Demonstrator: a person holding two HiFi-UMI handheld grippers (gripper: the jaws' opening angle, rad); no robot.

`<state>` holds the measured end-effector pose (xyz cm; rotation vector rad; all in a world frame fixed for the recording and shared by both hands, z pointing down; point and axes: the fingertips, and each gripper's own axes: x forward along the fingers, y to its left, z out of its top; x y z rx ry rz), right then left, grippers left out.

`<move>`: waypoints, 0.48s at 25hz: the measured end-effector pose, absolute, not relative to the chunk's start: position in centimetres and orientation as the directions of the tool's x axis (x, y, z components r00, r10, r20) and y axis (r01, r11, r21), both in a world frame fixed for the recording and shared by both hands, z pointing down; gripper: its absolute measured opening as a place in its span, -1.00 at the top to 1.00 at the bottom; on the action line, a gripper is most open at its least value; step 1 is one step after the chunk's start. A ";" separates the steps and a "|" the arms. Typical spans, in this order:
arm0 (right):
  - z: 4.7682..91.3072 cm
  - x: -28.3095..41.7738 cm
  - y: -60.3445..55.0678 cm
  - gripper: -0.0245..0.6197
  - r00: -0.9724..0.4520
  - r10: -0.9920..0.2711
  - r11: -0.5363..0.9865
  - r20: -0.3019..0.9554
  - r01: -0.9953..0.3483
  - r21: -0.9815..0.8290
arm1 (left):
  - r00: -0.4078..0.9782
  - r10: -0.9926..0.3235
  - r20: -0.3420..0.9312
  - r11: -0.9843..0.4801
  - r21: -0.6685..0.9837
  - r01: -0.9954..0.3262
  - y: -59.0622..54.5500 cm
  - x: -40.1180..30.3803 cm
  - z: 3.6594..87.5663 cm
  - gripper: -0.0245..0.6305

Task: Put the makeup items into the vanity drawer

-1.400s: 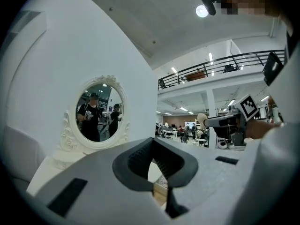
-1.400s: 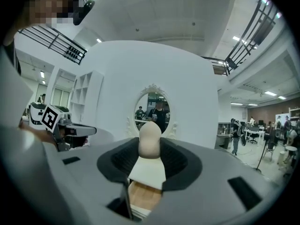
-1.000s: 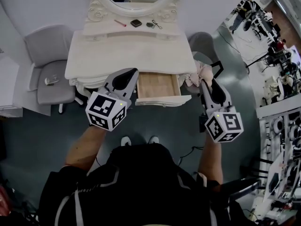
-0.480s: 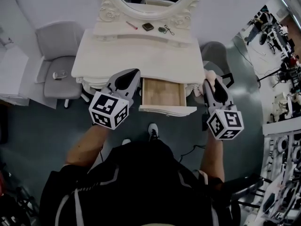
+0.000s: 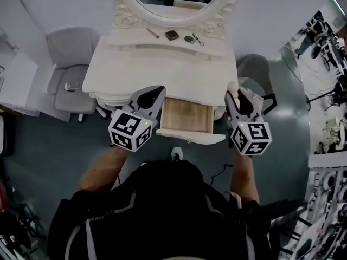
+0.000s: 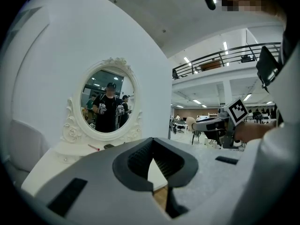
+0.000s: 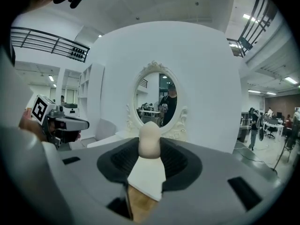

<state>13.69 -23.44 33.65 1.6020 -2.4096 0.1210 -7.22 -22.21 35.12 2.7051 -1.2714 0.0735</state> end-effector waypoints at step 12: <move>42.8 14.7 -29.3 0.46 -0.437 -0.807 0.505 0.398 -0.860 0.078 | 0.574 -0.781 0.247 -0.567 0.106 -0.817 -24.8 -5.0 41.1 0.92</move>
